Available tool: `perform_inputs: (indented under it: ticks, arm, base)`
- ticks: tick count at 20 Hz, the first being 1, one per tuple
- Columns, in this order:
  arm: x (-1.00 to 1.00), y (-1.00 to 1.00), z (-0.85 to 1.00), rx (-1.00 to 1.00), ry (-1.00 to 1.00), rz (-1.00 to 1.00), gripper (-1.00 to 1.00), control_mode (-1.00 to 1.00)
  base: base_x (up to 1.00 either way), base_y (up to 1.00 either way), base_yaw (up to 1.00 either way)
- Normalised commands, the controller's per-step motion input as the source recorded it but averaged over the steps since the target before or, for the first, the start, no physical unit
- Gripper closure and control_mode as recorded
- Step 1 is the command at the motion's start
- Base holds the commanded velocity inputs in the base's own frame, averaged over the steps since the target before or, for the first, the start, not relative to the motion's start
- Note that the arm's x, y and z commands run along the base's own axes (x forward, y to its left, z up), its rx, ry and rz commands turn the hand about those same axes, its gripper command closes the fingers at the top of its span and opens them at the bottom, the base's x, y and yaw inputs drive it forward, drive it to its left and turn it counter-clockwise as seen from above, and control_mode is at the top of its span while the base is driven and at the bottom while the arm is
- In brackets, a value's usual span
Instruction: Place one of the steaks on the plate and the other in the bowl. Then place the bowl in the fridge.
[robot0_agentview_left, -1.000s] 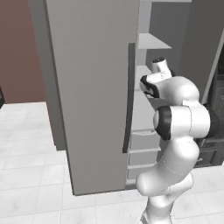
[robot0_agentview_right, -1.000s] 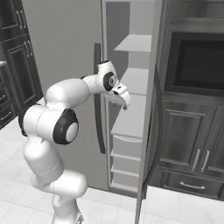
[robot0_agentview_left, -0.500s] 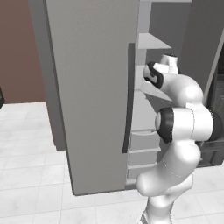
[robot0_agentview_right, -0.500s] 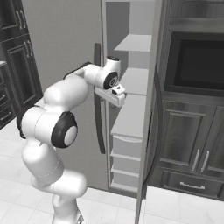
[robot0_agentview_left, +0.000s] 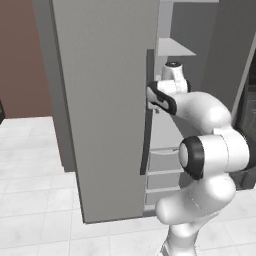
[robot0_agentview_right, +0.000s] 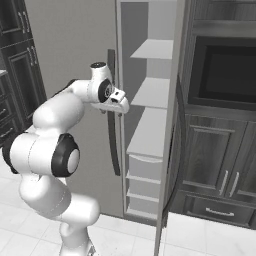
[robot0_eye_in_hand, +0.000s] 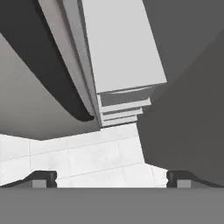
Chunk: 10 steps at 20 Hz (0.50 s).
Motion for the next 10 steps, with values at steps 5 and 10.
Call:
perform_inputs:
  ticks: [5,10]
  arm:
    - [0.07,0.41,0.01,-0.01,-0.5,0.08,-1.0,-1.0]
    - [0.45,0.03,0.0,0.0,-0.11,0.0,-1.0,-1.0]
  base:
    - [0.0,0.0,0.0]
    - [0.0,0.0,0.0]
